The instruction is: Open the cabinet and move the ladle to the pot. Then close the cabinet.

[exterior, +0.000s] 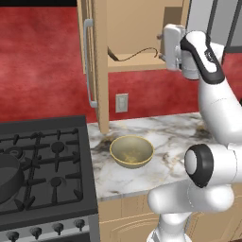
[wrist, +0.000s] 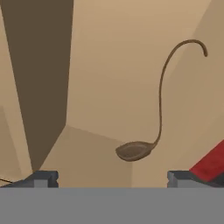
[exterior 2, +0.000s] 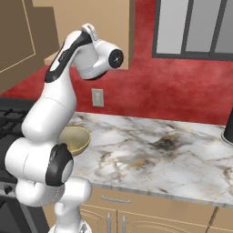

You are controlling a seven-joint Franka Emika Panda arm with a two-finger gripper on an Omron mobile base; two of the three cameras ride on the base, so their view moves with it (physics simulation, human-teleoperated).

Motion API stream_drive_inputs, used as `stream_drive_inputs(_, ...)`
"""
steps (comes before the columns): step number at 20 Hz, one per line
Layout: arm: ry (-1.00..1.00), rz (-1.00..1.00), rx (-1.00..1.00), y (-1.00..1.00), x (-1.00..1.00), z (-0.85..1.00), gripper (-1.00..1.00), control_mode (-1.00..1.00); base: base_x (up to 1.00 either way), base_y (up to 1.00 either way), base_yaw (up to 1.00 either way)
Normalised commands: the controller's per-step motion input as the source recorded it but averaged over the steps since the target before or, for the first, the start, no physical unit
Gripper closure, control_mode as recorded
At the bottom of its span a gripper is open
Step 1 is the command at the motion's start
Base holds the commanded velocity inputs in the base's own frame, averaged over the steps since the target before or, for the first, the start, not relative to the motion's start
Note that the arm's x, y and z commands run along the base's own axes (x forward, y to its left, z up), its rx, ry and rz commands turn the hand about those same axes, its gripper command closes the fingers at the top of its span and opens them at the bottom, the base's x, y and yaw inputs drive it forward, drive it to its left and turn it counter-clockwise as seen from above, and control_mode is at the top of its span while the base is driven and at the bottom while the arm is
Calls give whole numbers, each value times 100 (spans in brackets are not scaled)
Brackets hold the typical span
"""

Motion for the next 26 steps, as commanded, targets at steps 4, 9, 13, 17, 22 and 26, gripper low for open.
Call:
stream_drive_inputs(4,3,-11,0,0,33,0,-100,-100,0,0,0)
stream_drive_inputs(9,8,-9,0,0,26,0,-100,-100,0,0,0)
stream_drive_inputs(13,10,-7,0,0,22,0,-100,-100,0,0,0)
stream_drive_inputs(17,9,-5,0,0,24,0,-100,-100,0,0,0)
stream_drive_inputs(22,7,-5,0,0,23,0,-100,-100,0,0,0)
stream_drive_inputs(26,5,-7,0,0,21,0,-100,-100,0,0,0)
